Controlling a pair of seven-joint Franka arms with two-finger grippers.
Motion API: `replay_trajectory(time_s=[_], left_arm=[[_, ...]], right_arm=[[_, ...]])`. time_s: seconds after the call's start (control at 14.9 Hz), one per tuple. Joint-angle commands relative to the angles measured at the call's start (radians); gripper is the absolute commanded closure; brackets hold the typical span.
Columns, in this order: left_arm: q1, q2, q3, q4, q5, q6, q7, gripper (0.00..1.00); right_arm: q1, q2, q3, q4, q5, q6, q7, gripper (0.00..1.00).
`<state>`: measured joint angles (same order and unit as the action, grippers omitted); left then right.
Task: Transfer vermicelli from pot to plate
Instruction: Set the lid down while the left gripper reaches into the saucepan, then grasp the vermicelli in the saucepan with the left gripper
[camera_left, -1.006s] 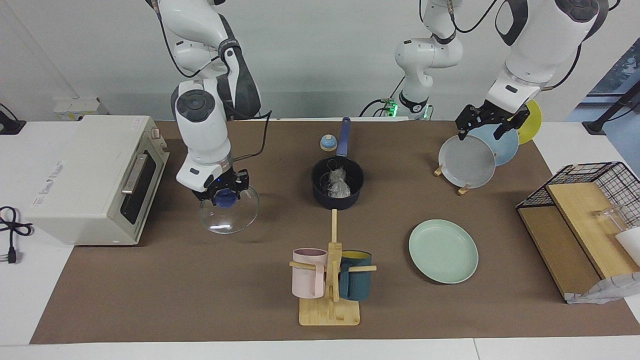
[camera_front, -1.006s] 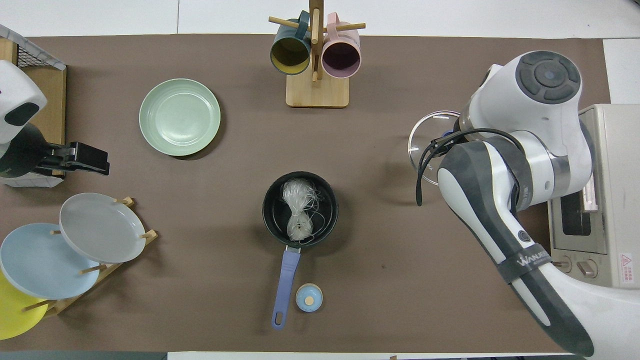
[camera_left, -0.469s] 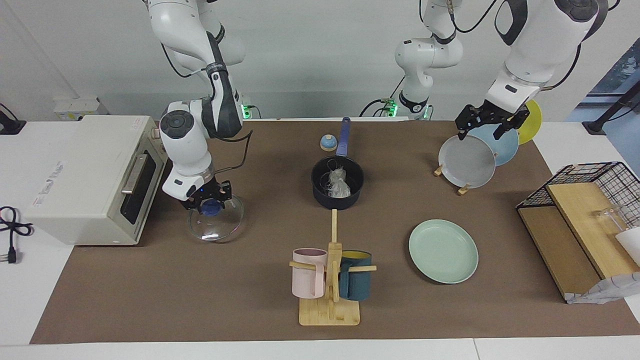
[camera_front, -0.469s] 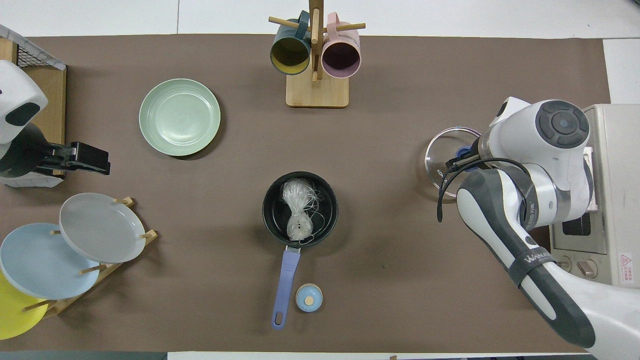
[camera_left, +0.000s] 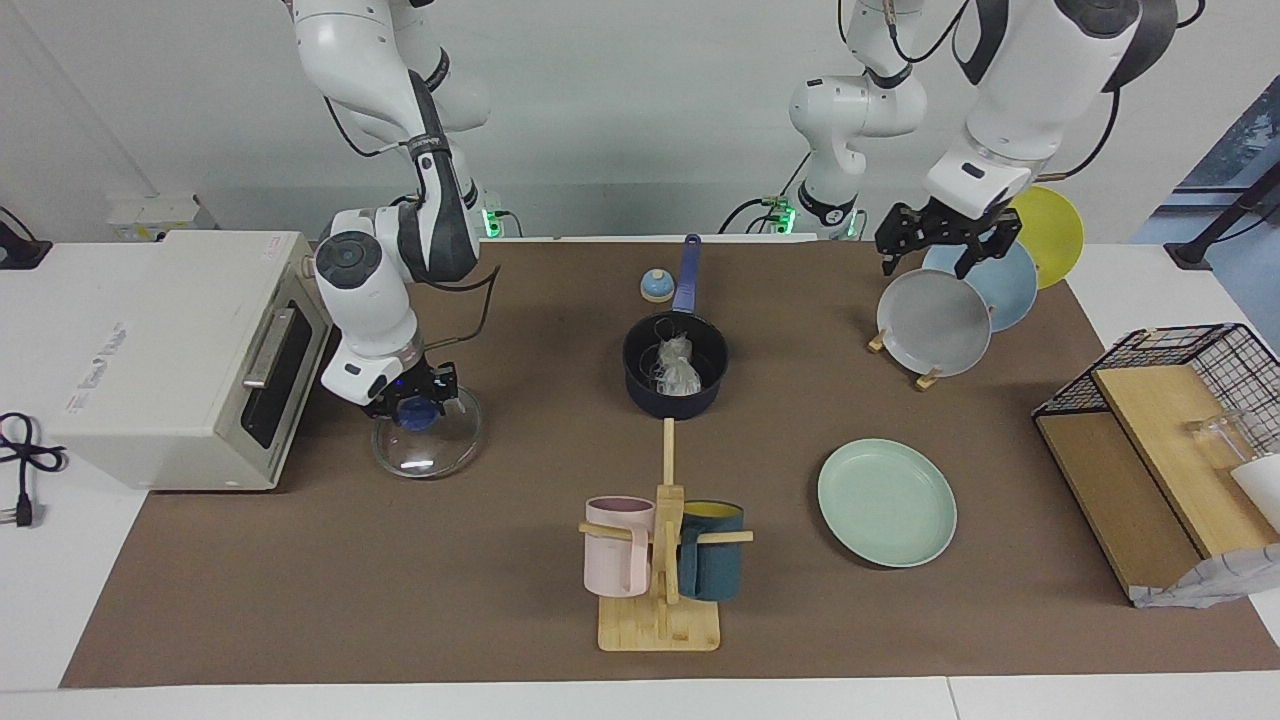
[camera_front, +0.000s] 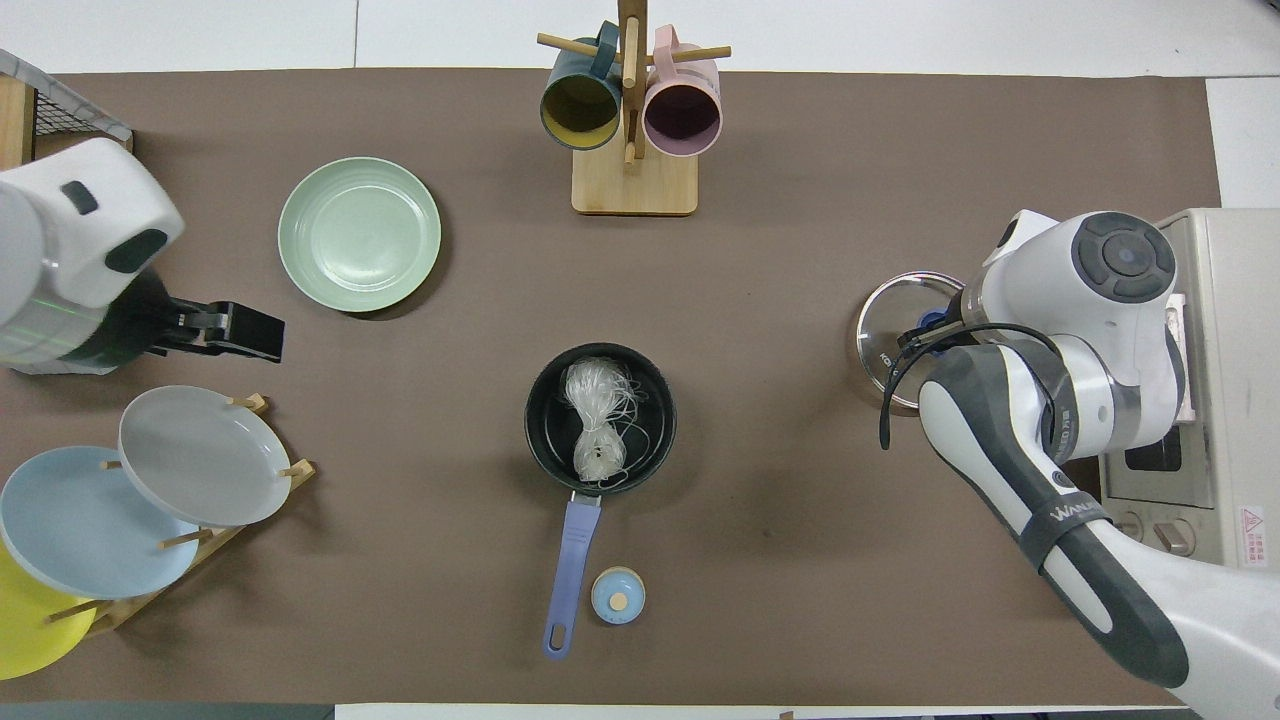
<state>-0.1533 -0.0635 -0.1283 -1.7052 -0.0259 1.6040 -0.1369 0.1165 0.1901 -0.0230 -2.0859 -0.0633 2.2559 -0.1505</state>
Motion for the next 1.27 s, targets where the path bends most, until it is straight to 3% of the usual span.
replay_trajectory(time_s=[0.0, 0.2, 0.27, 0.34, 0.47, 0.8, 1.01, 1.21], left_arm=[[-0.183, -0.033, 0.006, -0.106, -0.008, 0.120, -0.214, 0.00], [-0.307, -0.024, 0.006, -0.244, -0.064, 0.288, -0.291, 0.00], [-0.333, -0.021, 0.006, -0.308, -0.086, 0.357, -0.288, 0.00], [-0.372, -0.001, 0.006, -0.351, -0.088, 0.420, -0.297, 0.00], [-0.436, 0.057, 0.007, -0.382, -0.088, 0.503, -0.370, 0.00], [-0.480, 0.149, 0.007, -0.386, -0.088, 0.609, -0.475, 0.00], [-0.480, 0.197, 0.009, -0.384, -0.088, 0.649, -0.497, 0.00], [-0.503, 0.248, 0.010, -0.383, -0.088, 0.709, -0.552, 0.00]], right_arm=[[-0.018, -0.009, 0.014, -0.020, 0.014, 0.021, -0.021, 0.30], [-0.018, -0.009, 0.014, -0.023, 0.013, 0.021, -0.020, 0.23], [-0.018, -0.009, 0.014, -0.022, 0.013, 0.019, -0.020, 0.05], [-0.018, -0.008, 0.014, -0.008, 0.013, 0.010, -0.021, 0.00], [-0.020, -0.023, 0.014, 0.048, 0.014, -0.056, -0.026, 0.00], [-0.021, -0.110, 0.006, 0.292, 0.060, -0.454, -0.015, 0.00], [-0.041, -0.188, 0.000, 0.351, 0.062, -0.593, -0.003, 0.00], [-0.055, -0.216, 0.000, 0.415, 0.062, -0.709, 0.029, 0.00]])
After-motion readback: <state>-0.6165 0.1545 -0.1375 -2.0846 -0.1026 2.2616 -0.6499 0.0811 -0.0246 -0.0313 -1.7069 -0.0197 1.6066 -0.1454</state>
